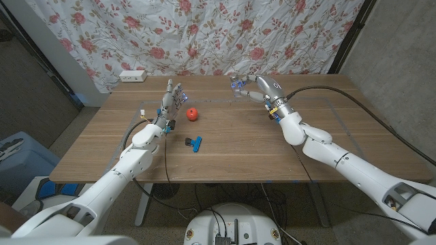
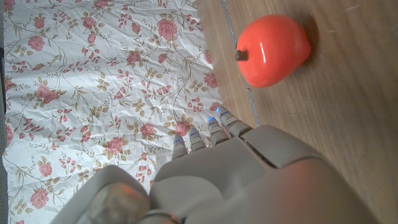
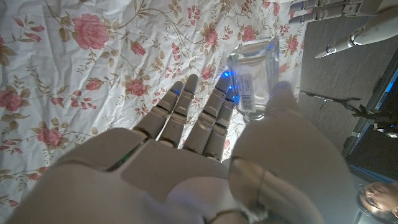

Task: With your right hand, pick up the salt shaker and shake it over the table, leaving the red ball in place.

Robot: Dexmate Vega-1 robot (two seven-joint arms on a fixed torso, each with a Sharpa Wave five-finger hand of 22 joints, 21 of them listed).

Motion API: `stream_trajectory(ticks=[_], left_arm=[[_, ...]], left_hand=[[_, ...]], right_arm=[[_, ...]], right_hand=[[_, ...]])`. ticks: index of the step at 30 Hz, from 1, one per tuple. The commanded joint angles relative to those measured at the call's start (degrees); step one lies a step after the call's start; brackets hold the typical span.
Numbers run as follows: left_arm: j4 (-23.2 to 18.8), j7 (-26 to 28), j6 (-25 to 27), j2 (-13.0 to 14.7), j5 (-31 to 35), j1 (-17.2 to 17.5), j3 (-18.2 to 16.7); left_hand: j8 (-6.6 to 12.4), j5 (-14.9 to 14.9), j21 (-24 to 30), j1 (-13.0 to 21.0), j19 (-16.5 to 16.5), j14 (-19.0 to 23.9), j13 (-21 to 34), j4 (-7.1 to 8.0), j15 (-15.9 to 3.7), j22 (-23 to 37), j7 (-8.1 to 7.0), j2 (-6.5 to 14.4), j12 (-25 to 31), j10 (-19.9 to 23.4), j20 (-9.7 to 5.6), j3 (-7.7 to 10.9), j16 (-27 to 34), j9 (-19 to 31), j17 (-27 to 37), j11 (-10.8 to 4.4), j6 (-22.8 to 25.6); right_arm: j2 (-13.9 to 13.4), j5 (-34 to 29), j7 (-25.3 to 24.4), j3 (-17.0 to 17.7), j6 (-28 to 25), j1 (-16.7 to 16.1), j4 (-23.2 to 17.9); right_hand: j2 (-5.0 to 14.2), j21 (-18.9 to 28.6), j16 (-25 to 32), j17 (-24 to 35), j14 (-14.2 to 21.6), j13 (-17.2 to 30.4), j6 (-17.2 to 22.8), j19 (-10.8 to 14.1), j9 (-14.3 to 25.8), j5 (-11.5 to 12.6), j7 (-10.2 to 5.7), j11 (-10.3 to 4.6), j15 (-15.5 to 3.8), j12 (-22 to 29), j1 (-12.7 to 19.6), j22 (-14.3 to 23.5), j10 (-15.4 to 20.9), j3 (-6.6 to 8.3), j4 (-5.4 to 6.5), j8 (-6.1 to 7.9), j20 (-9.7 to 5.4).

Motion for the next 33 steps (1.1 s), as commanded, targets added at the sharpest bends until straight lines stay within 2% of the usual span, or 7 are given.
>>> stream_trajectory(ticks=[1, 33], left_arm=[[0.0, 0.0, 0.0, 0.0, 0.0, 0.0, 0.0], [0.0, 0.0, 0.0, 0.0, 0.0, 0.0, 0.0]], left_hand=[[0.26, 0.4, 0.3, 0.0, 0.5, 0.2, 0.2, 0.28, -5.99, 0.3, -0.41, 5.8, 0.2, 0.1, -1.37, -0.06, 0.3, 0.3, 0.3, -0.3, 0.1], [0.24, 0.4, 0.3, 0.0, 0.5, 0.1, 0.2, 0.28, -6.02, 0.3, -0.34, 5.8, 0.2, 0.1, -1.35, -0.06, 0.3, 0.3, 0.3, -0.3, 0.0]], right_arm=[[1.7, 3.2, 0.7, -0.1, -0.9, -1.6, 1.1], [7.0, 2.7, -8.0, -4.7, 4.3, 0.4, 14.1]], right_hand=[[1.87, -0.1, 0.2, 0.2, -0.1, 0.0, 4.4, -0.1, 0.3, 0.3, -4.1, -0.03, -8.2, 0.1, -0.1, 0.3, 0.8, 0.74, -0.09, 0.21, 0.11], [1.99, -0.1, 0.2, 0.5, -0.2, -0.2, 4.3, -0.3, 0.3, 0.3, -4.11, -0.04, -7.78, -0.3, -0.6, 0.3, 0.6, 0.82, -0.72, -0.57, -0.11]])
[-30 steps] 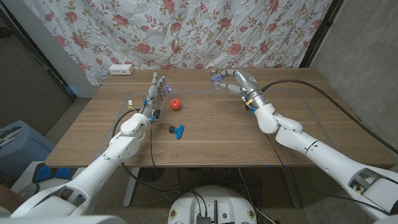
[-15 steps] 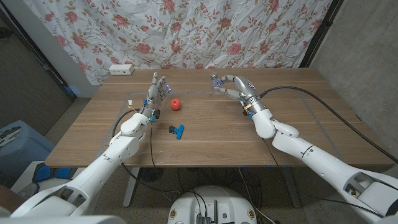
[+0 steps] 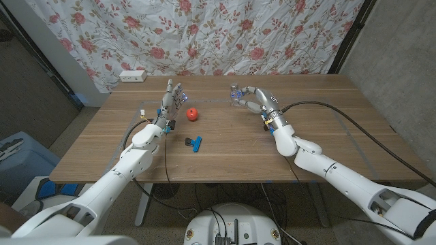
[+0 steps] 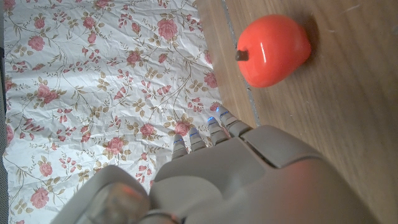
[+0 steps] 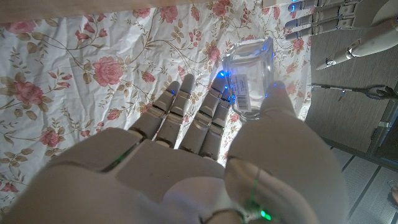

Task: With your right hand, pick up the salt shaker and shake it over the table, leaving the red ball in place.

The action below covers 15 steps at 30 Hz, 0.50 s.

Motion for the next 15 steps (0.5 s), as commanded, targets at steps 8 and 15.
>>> stream_trajectory(ticks=[8, 15], left_arm=[[0.0, 0.0, 0.0, 0.0, 0.0, 0.0, 0.0], [0.0, 0.0, 0.0, 0.0, 0.0, 0.0, 0.0]], left_hand=[[0.25, 0.4, 0.3, 0.0, 0.5, 0.1, 0.2, 0.28, -6.06, 0.3, -0.41, 5.8, 0.2, 0.1, -1.37, -0.06, 0.3, 0.3, 0.3, -0.28, 0.1], [0.25, 0.4, 0.3, 0.0, 0.5, 0.1, 0.2, 0.28, -6.07, 0.3, -0.38, 5.8, 0.2, 0.1, -1.4, -0.06, 0.3, 0.3, 0.3, -0.33, 0.1]], right_arm=[[2.5, 0.1, -4.0, -3.0, 2.9, 1.0, 6.9], [3.3, 0.1, -4.7, -4.1, 3.7, 1.7, 9.3]], right_hand=[[2.04, -0.1, 0.3, 0.4, -0.2, 0.0, 4.4, -0.2, 0.3, 0.3, -4.09, -0.15, -7.91, -0.3, -0.6, 0.3, 0.0, 0.45, -0.41, 0.22, -0.02], [2.22, -0.1, 0.3, 0.5, -0.2, 0.0, 4.3, -0.3, 0.3, 0.4, -4.12, -0.17, -8.25, -0.3, 0.0, 0.3, 0.0, 0.79, -1.03, -0.05, -0.22]])
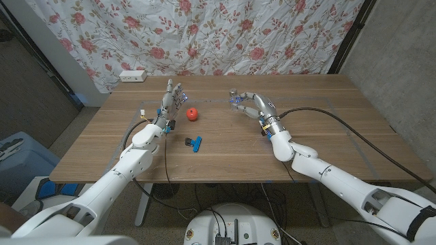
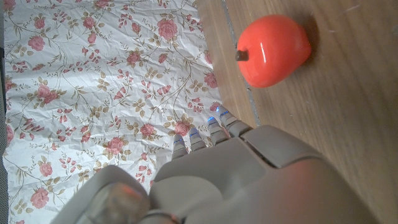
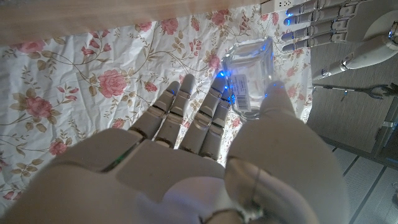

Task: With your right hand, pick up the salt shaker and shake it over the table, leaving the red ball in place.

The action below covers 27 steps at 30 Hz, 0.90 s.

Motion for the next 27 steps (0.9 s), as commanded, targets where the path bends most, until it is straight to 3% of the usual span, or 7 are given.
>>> stream_trajectory(ticks=[1, 27], left_arm=[[0.0, 0.0, 0.0, 0.0, 0.0, 0.0, 0.0], [0.0, 0.0, 0.0, 0.0, 0.0, 0.0, 0.0]], left_hand=[[0.25, 0.4, 0.3, 0.0, 0.5, 0.1, 0.2, 0.28, -6.06, 0.3, -0.4, 5.8, 0.2, 0.1, -1.37, -0.06, 0.3, 0.3, 0.3, -0.32, 0.1], [0.25, 0.4, 0.3, 0.0, 0.5, 0.1, 0.2, 0.28, -6.05, 0.3, -0.36, 5.8, 0.2, 0.1, -1.38, -0.06, 0.3, 0.3, 0.3, -0.32, 0.1]], right_arm=[[1.4, 0.3, -1.6, -1.8, 1.7, 1.0, 4.3], [3.8, 1.3, -1.5, -4.9, 1.2, 3.3, 9.7]], right_hand=[[2.2, -0.1, 0.3, 0.2, -0.2, 0.0, 4.3, -0.2, 0.3, 0.4, -4.12, -0.18, -8.17, -0.3, 0.0, 0.3, 0.0, 0.17, -0.42, 0.15, -0.08], [1.46, 0.1, 0.2, 0.5, -0.6, -0.2, 4.8, 0.1, 0.4, 0.4, -4.11, -0.17, -8.42, -0.4, 1.3, 0.3, 0.2, 0.5, -2.09, -0.21, -0.09]])
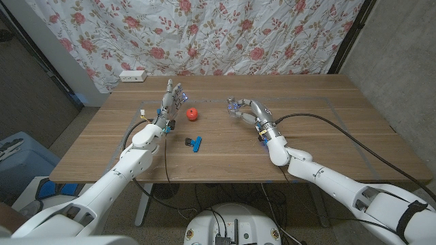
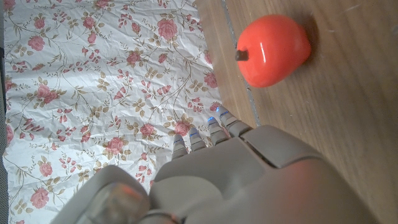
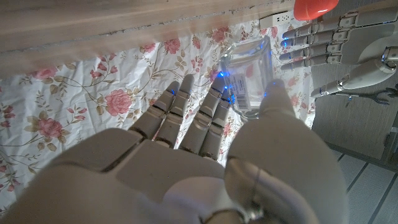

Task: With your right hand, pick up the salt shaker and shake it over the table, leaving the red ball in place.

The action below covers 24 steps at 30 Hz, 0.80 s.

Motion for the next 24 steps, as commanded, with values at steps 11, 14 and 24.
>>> stream_trajectory(ticks=[11, 14, 24], left_arm=[[0.0, 0.0, 0.0, 0.0, 0.0, 0.0, 0.0], [0.1, -0.4, 0.0, 0.1, -0.1, -0.1, 0.0], [0.0, 0.0, 0.0, 0.0, 0.0, 0.0, 0.0]], left_hand=[[0.25, 0.4, 0.3, 0.0, 0.5, 0.1, 0.2, 0.28, -5.98, 0.3, -0.4, 5.8, 0.2, 0.1, -1.36, -0.06, 0.3, 0.3, 0.3, -0.29, 0.1], [0.26, 0.4, 0.3, 0.0, 0.5, 0.2, 0.2, 0.28, -5.99, 0.3, -0.42, 5.8, 0.2, 0.1, -1.33, -0.06, 0.3, 0.3, 0.3, -0.27, 0.1], [0.25, 0.4, 0.3, 0.0, 0.5, 0.1, 0.2, 0.28, -6.04, 0.3, -0.38, 5.8, 0.2, 0.1, -1.36, -0.06, 0.3, 0.3, 0.3, -0.31, 0.1]], right_arm=[[1.3, 0.0, 0.7, -2.2, -3.5, 1.1, 1.3], [1.6, -0.3, 0.2, -2.4, -5.1, 1.0, 1.0], [1.8, -1.2, -0.5, -3.8, -5.6, 1.7, 2.2]], right_hand=[[1.18, 0.1, 0.3, 0.4, -0.2, -0.1, 4.7, 0.4, 0.3, 0.4, -4.1, -0.22, -8.86, 0.0, 2.2, 0.3, 0.2, 0.28, -1.04, -0.06, 0.14], [1.13, 0.1, 0.4, 0.5, -0.2, -0.2, 4.7, 0.4, 0.3, 0.4, -4.1, -0.22, -8.77, -0.1, 2.2, 0.3, 0.2, 0.28, -1.1, -0.09, 0.17], [1.22, 0.0, 0.6, 0.6, -0.1, -0.3, 4.7, 0.2, 0.3, 0.4, -4.09, -0.23, -8.76, -0.1, 2.6, 0.3, 0.3, 0.42, -1.24, -0.23, 0.21]])
